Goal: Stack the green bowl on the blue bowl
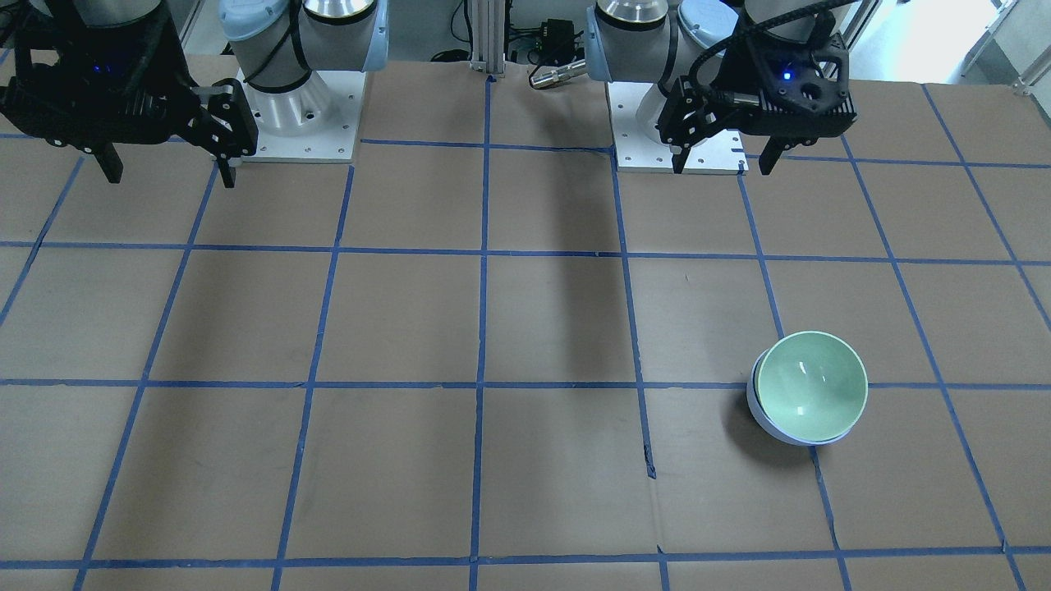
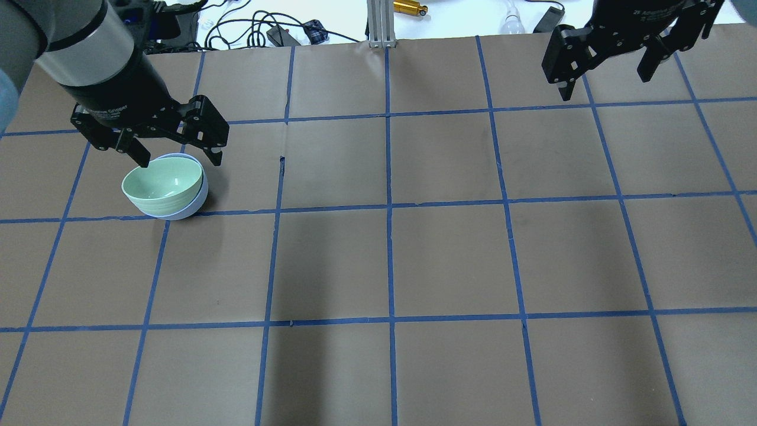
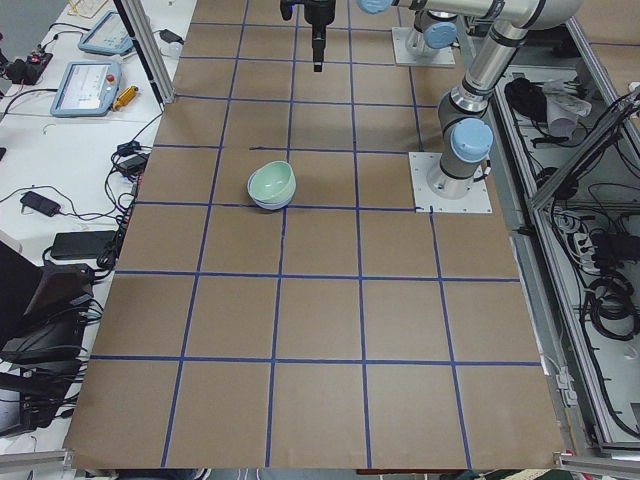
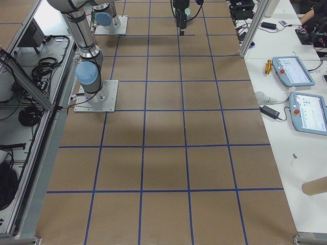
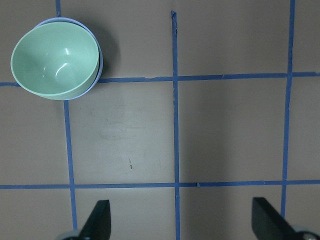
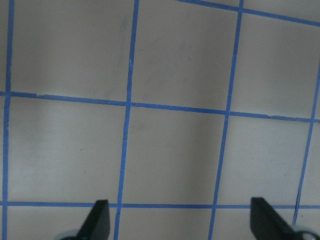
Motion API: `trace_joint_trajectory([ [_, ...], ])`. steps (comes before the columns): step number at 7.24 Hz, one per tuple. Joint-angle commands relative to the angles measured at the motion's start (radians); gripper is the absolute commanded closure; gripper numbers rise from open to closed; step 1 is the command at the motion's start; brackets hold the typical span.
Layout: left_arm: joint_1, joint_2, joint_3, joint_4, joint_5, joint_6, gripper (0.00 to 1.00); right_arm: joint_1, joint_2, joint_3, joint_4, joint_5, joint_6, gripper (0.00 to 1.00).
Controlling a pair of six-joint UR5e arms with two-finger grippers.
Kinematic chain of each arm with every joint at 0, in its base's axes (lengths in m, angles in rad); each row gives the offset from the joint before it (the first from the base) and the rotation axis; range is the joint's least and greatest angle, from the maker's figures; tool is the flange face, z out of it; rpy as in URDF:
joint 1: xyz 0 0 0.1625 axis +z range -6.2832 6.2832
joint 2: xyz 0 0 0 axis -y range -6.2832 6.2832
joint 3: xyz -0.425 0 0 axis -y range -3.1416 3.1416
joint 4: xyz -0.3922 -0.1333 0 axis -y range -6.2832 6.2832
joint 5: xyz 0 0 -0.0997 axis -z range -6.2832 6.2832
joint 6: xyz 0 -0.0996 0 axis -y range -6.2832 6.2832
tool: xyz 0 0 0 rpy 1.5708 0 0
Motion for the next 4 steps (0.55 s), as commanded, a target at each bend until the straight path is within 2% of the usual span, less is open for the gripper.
trace_joint_trajectory([
  [1, 0.001, -0.008, 0.010, -0.017, 0.004, -0.004, 0.00, 0.000, 0.000, 0.000, 0.000, 0.000, 0.000, 0.00],
  [4, 0.002, -0.011, 0.059, -0.031, 0.005, -0.004, 0.00, 0.000, 0.000, 0.000, 0.000, 0.000, 0.000, 0.00],
])
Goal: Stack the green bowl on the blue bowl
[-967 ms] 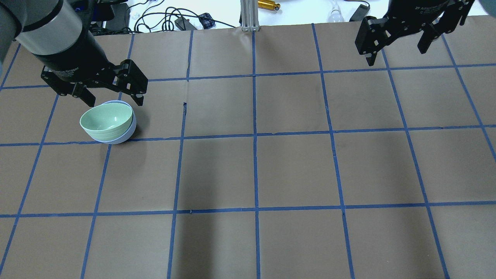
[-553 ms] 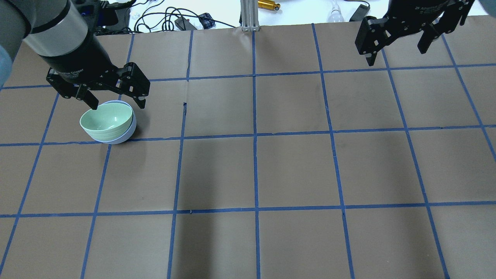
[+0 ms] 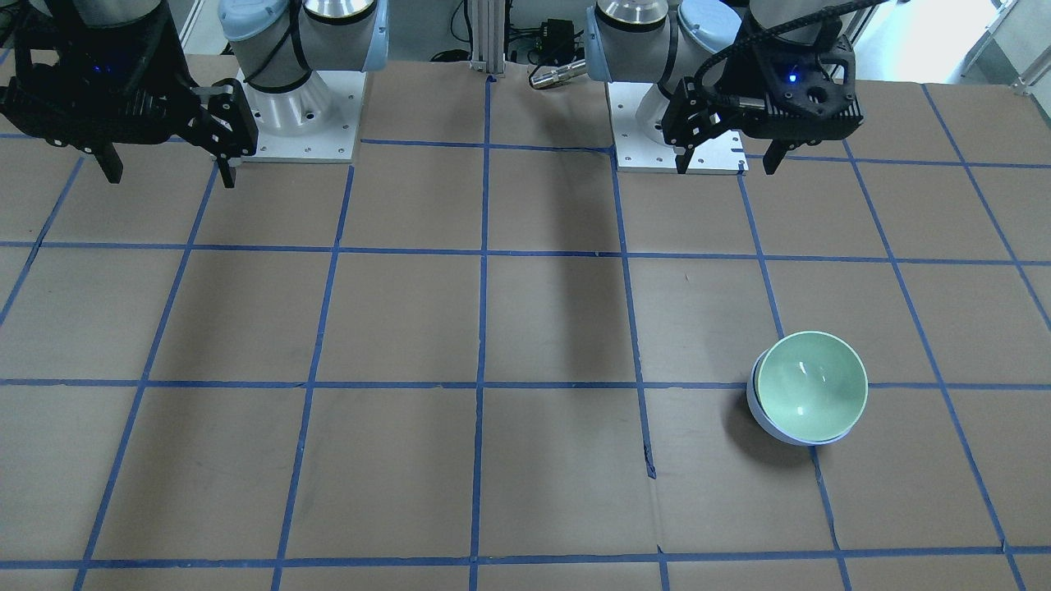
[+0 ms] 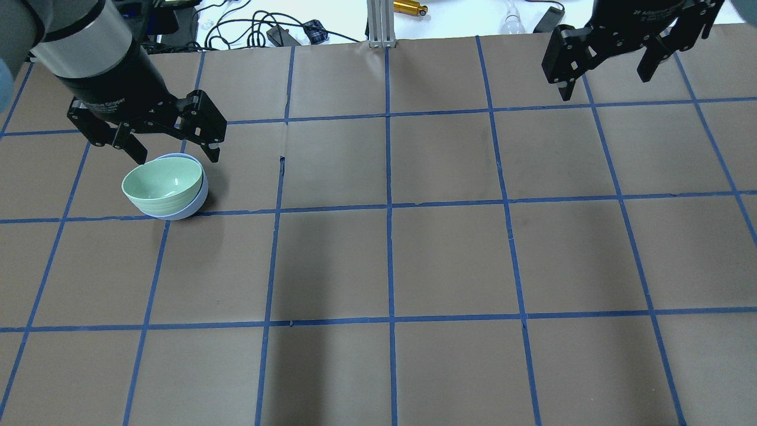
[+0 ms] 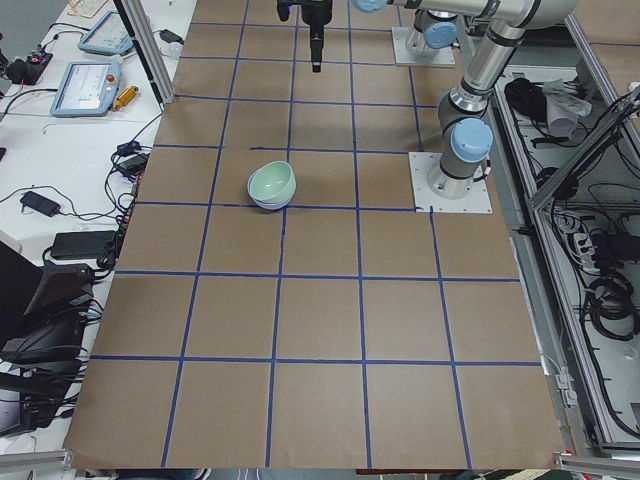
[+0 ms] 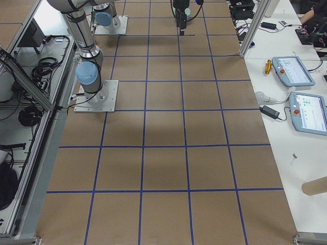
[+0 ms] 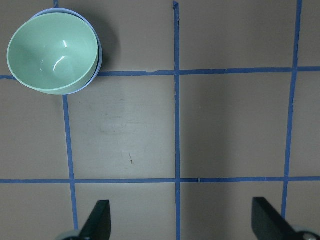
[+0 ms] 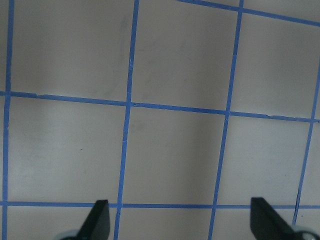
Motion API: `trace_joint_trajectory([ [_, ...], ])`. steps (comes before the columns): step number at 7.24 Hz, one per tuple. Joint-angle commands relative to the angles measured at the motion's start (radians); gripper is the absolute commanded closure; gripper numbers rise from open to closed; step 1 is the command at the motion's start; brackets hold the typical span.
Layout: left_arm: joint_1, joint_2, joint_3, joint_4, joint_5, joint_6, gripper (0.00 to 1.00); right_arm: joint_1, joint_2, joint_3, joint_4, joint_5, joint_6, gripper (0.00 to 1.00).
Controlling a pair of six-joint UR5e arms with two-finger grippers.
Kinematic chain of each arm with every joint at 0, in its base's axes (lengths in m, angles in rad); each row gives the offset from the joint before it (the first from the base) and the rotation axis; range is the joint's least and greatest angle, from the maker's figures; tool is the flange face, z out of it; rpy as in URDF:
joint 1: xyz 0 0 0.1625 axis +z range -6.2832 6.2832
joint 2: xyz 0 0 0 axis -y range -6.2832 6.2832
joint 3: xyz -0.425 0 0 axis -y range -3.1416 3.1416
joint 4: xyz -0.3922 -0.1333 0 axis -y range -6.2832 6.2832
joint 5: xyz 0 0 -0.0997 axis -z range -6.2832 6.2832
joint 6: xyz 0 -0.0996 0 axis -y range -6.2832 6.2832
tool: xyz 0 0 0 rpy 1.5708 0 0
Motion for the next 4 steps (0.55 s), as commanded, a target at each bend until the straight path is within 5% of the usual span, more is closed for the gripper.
trace_joint_trajectory([
  [1, 0.000, -0.010, 0.034, -0.005, -0.008, 0.001, 0.00, -0.002, 0.000, 0.000, 0.000, 0.000, 0.000, 0.00],
  [4, 0.003, -0.019, 0.044, -0.003, -0.001, 0.001, 0.00, 0.000, 0.000, 0.000, 0.000, 0.000, 0.000, 0.00],
])
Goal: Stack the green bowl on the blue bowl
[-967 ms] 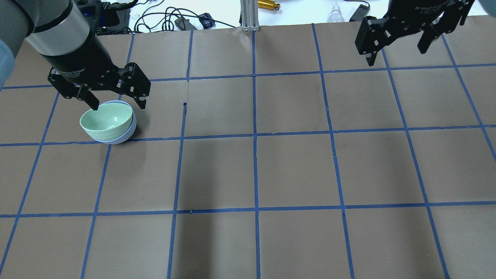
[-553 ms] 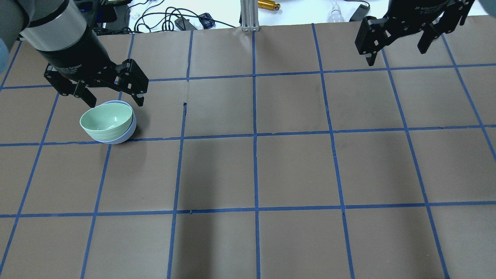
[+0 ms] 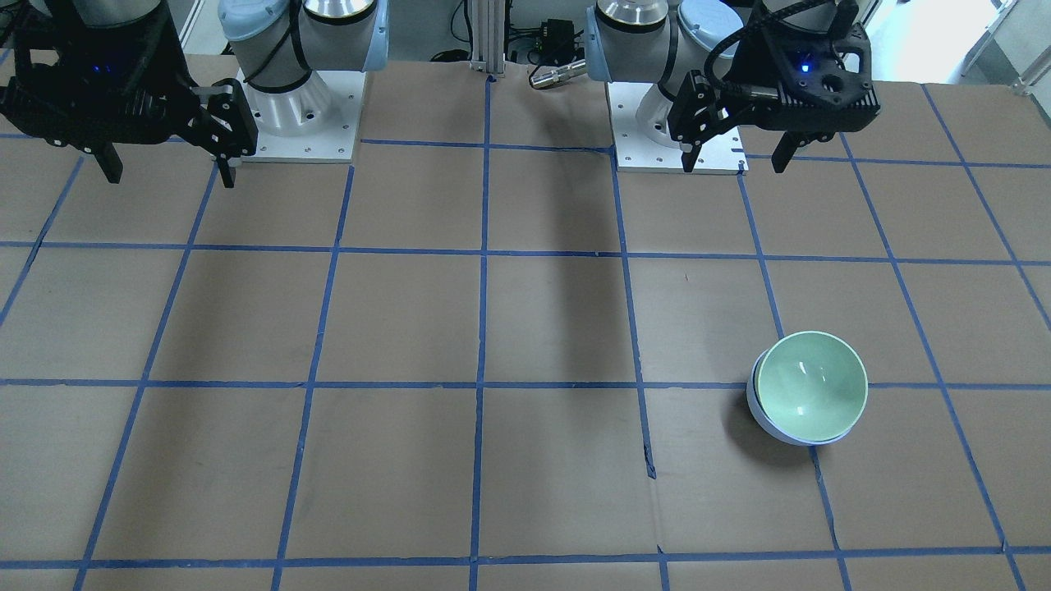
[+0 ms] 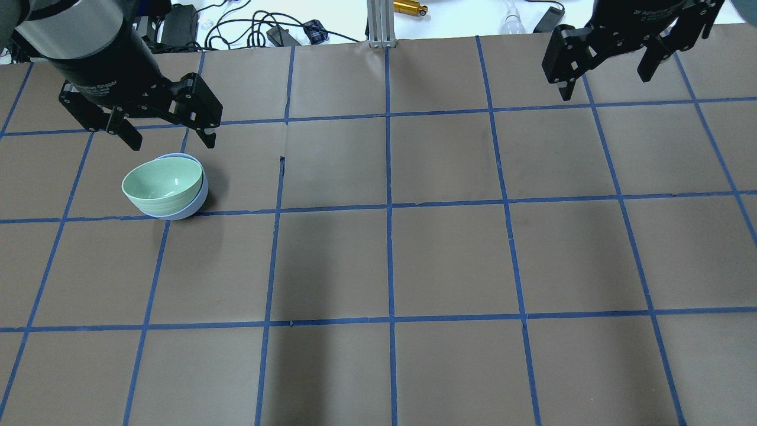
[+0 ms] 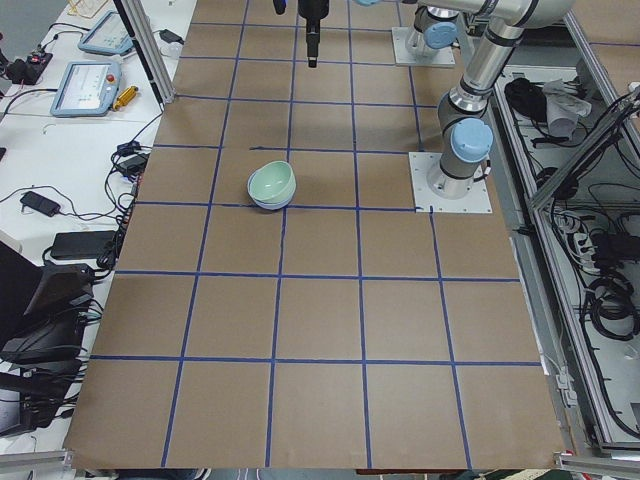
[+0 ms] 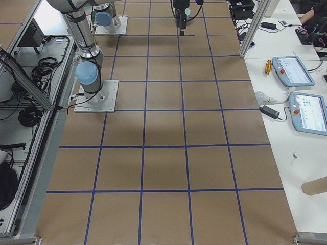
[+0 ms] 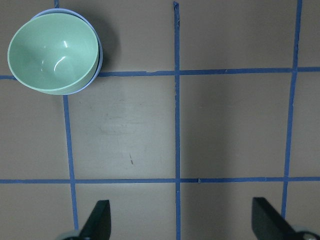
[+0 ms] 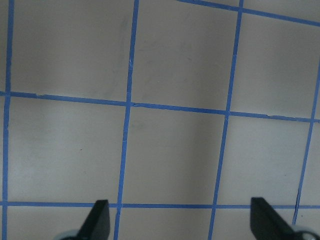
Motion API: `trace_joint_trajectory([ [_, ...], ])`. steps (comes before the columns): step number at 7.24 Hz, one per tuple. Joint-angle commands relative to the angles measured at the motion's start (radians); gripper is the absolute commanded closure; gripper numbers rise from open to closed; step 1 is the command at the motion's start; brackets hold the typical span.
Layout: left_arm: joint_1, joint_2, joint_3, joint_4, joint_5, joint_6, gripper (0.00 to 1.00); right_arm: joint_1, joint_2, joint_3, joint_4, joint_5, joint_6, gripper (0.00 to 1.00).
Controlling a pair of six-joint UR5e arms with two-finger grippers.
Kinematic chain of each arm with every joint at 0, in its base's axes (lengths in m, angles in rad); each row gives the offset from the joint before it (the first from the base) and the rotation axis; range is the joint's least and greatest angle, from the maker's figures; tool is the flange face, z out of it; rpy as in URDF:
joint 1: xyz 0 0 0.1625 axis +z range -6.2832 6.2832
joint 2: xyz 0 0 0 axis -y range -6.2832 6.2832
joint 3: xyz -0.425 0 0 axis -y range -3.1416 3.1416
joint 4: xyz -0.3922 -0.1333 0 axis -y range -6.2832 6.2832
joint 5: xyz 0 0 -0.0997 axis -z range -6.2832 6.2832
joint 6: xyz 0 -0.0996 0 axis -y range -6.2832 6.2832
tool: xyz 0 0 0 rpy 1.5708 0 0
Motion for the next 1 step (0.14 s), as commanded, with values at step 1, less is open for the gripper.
trace_joint_trajectory([
  [1, 0.002, -0.008, 0.015, -0.001, 0.001, 0.000, 0.00, 0.000, 0.000, 0.000, 0.000, 0.000, 0.000, 0.00],
])
